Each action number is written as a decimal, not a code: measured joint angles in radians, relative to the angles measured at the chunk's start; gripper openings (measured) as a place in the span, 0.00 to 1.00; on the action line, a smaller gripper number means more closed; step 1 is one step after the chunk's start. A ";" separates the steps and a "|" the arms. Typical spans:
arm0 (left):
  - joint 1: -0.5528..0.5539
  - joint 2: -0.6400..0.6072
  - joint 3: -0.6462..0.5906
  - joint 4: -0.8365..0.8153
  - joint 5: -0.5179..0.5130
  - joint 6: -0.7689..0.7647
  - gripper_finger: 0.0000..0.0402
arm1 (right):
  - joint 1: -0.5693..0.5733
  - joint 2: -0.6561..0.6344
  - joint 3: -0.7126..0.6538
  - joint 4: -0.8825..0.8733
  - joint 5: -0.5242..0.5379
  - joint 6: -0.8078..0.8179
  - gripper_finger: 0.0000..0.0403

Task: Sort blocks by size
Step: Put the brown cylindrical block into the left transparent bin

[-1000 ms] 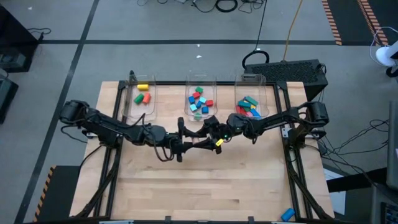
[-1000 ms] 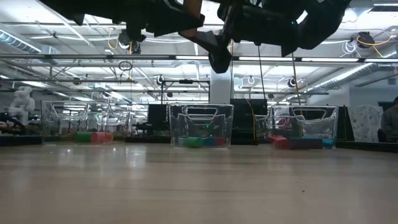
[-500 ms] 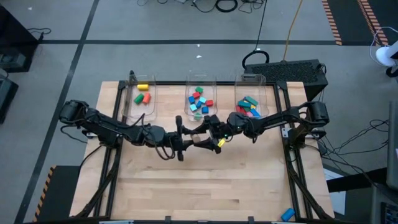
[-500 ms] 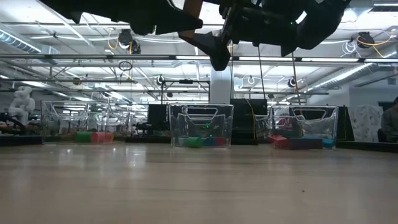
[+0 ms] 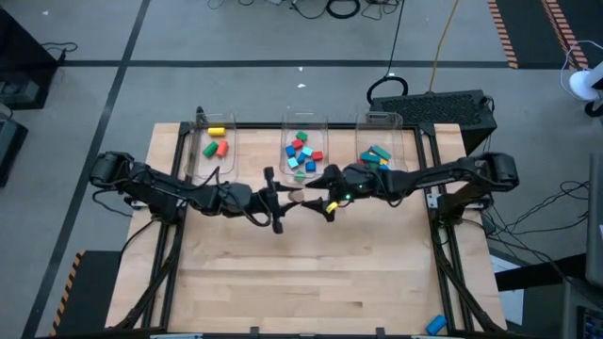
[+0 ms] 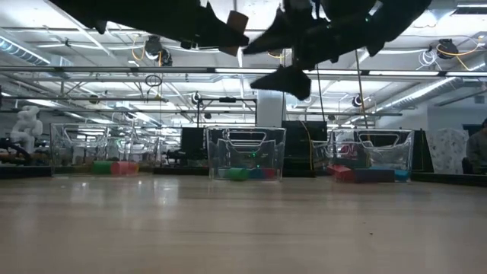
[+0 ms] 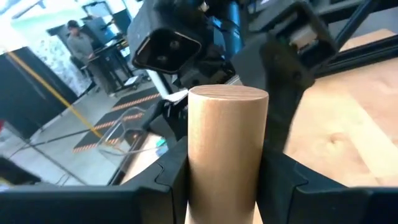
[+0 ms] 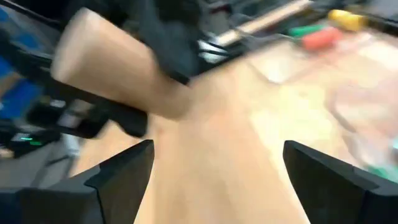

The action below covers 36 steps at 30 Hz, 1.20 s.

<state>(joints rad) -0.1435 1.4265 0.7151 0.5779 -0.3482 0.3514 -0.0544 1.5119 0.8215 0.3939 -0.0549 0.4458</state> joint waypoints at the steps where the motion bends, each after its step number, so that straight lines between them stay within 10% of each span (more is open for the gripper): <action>1: 0.000 0.000 0.000 -0.005 -0.014 -0.003 0.34 | 0.000 -0.011 0.000 -0.031 0.020 -0.004 0.85; 26: 0.042 -0.287 0.000 -0.551 -0.244 -0.347 0.34 | 0.123 -0.061 0.000 -0.463 0.065 0.053 0.85; 36: 0.225 -0.400 0.000 -0.971 -0.256 -0.657 0.34 | 0.265 -0.053 -0.001 -0.561 0.267 0.115 0.85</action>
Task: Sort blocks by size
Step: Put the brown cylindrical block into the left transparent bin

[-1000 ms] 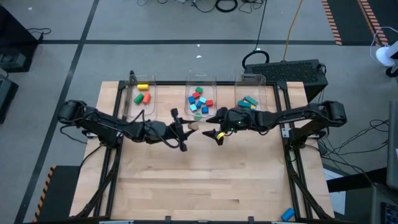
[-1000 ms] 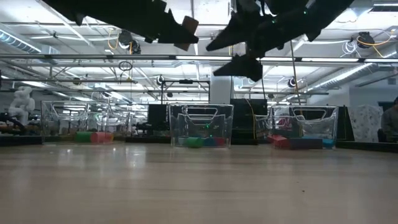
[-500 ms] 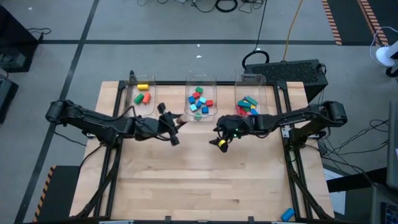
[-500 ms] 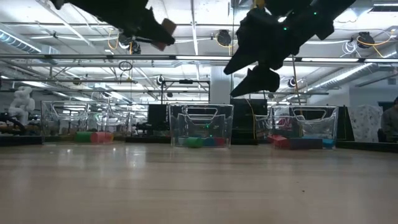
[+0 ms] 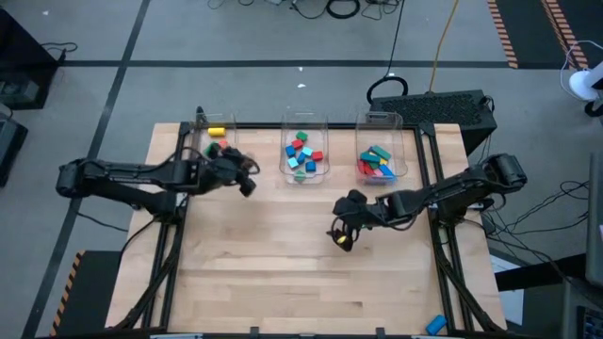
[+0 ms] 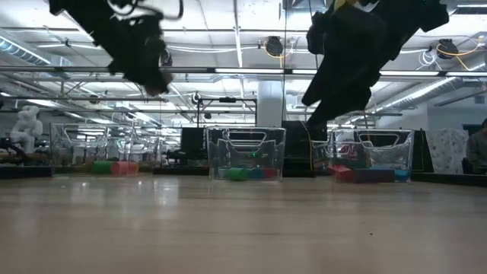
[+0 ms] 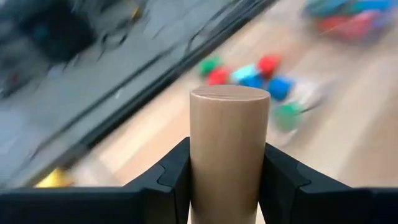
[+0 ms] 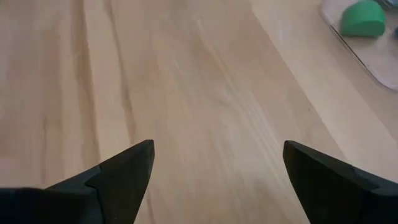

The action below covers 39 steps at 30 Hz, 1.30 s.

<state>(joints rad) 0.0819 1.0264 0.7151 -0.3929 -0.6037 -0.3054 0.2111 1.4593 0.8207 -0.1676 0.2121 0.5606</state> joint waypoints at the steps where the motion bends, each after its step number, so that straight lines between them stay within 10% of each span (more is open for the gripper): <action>1: 0.023 -0.007 0.000 -0.047 -0.002 -0.035 0.34 | 0.004 0.000 0.000 0.007 0.001 0.000 0.85; 21: 0.647 0.135 0.000 -0.227 0.216 -0.045 0.35 | 0.007 0.000 0.000 -0.124 -0.008 0.039 0.85; 39: 0.750 0.388 0.000 -0.242 0.264 0.120 0.44 | 0.007 0.000 0.000 -0.182 -0.007 0.060 0.85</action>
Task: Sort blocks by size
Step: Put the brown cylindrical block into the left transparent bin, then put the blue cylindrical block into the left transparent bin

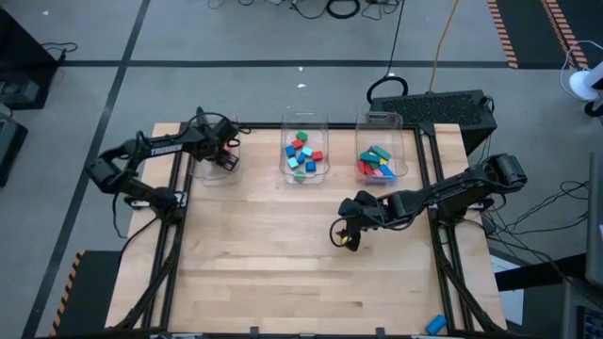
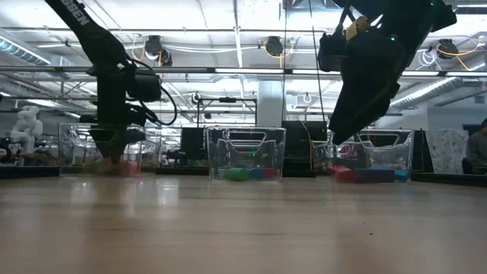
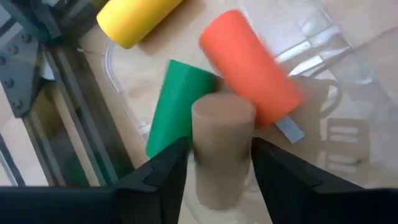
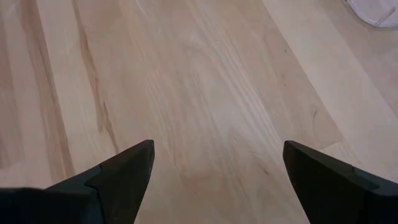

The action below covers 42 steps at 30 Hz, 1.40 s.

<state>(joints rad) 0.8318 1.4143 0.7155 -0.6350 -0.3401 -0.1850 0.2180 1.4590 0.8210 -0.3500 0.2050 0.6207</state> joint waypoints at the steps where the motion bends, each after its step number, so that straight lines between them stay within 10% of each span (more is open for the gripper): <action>1: 0.000 0.000 0.000 0.000 0.000 0.011 0.46 | 0.000 0.000 0.000 0.000 0.000 -0.002 0.85; 12: 0.000 -0.016 0.000 -0.020 -0.139 0.037 0.54 | -0.003 -0.016 0.001 -0.019 -0.012 -0.036 0.85; 19: -0.013 -0.112 0.033 -0.091 -0.170 0.036 0.54 | -0.016 -0.035 0.093 -0.375 -0.139 -0.003 0.85; 29: -0.162 -0.437 0.035 0.010 -0.041 0.033 0.54 | 0.114 -0.034 0.106 -0.720 -0.367 0.351 0.85; 42: -0.500 -0.586 0.035 0.466 0.209 0.059 0.54 | 0.375 0.030 0.106 -0.670 -0.681 0.794 0.85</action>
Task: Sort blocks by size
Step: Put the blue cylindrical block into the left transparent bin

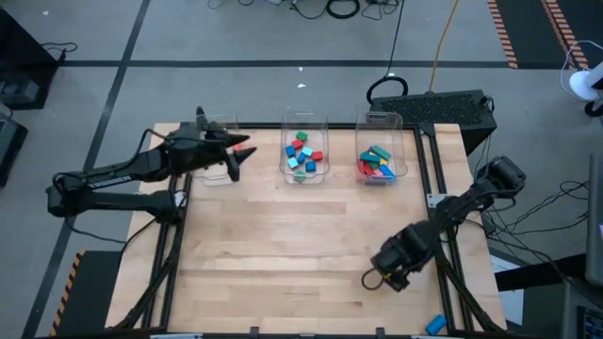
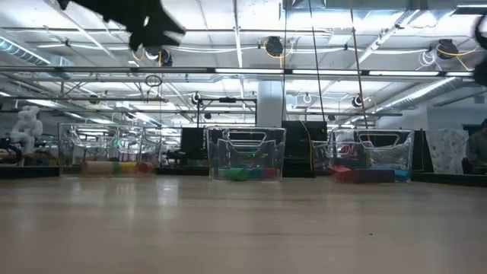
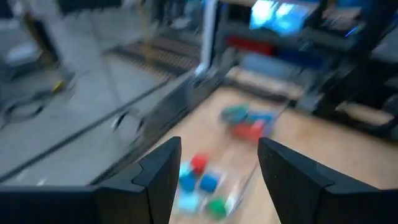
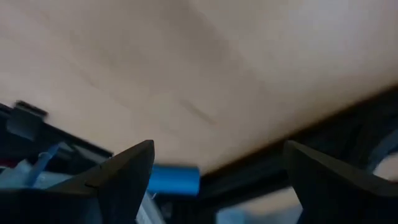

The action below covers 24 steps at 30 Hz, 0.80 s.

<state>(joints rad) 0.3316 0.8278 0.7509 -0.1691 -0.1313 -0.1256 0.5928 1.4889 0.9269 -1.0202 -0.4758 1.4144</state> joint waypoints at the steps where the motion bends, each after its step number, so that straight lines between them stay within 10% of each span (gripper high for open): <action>1: -0.025 0.009 0.000 0.049 0.000 0.006 0.54 | 0.015 0.010 0.000 0.004 -0.030 0.041 0.85; 8: -0.108 0.087 0.001 0.282 0.000 0.054 0.54 | 0.095 0.031 0.001 0.042 -0.226 0.187 0.85; 24: -0.116 0.252 0.000 0.482 -0.034 0.061 0.54 | 0.284 0.049 0.001 0.292 -0.232 0.602 0.85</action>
<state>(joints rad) 0.2153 1.0801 0.7506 0.3132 -0.1657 -0.0643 0.8770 1.5375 0.9283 -0.7280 -0.7074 2.0167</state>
